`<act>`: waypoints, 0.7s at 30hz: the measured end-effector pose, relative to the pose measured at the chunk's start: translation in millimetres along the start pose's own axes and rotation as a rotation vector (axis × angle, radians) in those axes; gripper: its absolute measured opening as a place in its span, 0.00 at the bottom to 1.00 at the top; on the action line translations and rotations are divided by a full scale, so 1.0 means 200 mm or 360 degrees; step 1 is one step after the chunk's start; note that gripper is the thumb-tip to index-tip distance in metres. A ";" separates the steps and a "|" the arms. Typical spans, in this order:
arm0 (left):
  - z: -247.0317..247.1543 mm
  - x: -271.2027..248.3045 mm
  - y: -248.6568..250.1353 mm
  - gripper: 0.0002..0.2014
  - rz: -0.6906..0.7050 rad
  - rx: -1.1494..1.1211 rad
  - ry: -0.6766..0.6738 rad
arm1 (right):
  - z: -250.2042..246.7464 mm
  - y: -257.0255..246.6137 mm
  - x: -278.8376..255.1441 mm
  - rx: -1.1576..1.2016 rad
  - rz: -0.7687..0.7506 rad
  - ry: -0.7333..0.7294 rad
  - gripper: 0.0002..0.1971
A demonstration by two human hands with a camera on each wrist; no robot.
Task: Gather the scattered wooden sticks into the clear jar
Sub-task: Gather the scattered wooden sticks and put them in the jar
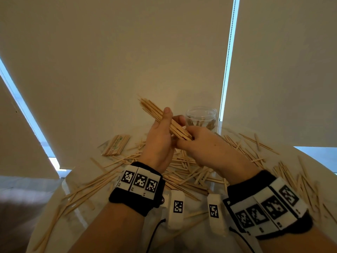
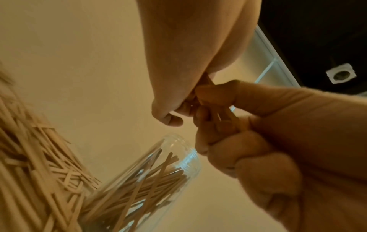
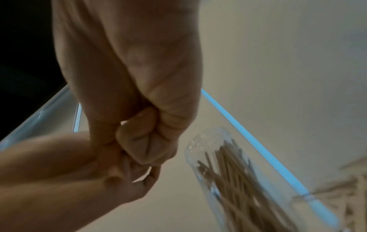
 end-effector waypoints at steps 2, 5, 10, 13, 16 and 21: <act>0.04 -0.01 -0.02 0.14 -0.0084 0.0018 -0.0108 | -0.03 0.01 0.01 -0.0124 -0.0056 0.0112 0.05; 0.08 -0.03 -0.07 0.18 -0.0155 0.0077 -0.0168 | -0.05 0.00 0.02 -0.0244 -0.0127 0.0182 0.06; 0.10 -0.04 -0.11 0.25 -0.0229 0.0129 -0.0223 | -0.04 0.02 0.01 -0.0454 -0.0128 0.0221 0.14; 0.09 -0.04 -0.11 0.22 -0.0256 0.0166 -0.0236 | -0.03 0.00 0.01 -0.0530 -0.0203 0.0226 0.13; 0.08 -0.03 -0.07 0.10 -0.0219 0.0187 -0.0226 | -0.04 -0.01 0.02 -0.0542 -0.0240 0.0066 0.10; -0.15 -0.01 0.16 0.17 0.0110 -0.0298 0.0210 | -0.04 0.02 -0.02 -0.0633 -0.0177 -0.0269 0.12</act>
Point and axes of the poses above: each hand's wrist, its own x-axis towards the middle knuckle, its own z-axis out of the palm, y = z × x, the point moved 9 cm from there along x, towards the middle knuckle, and after that the axes turned 6 degrees about -z, right-handed, at the moved point
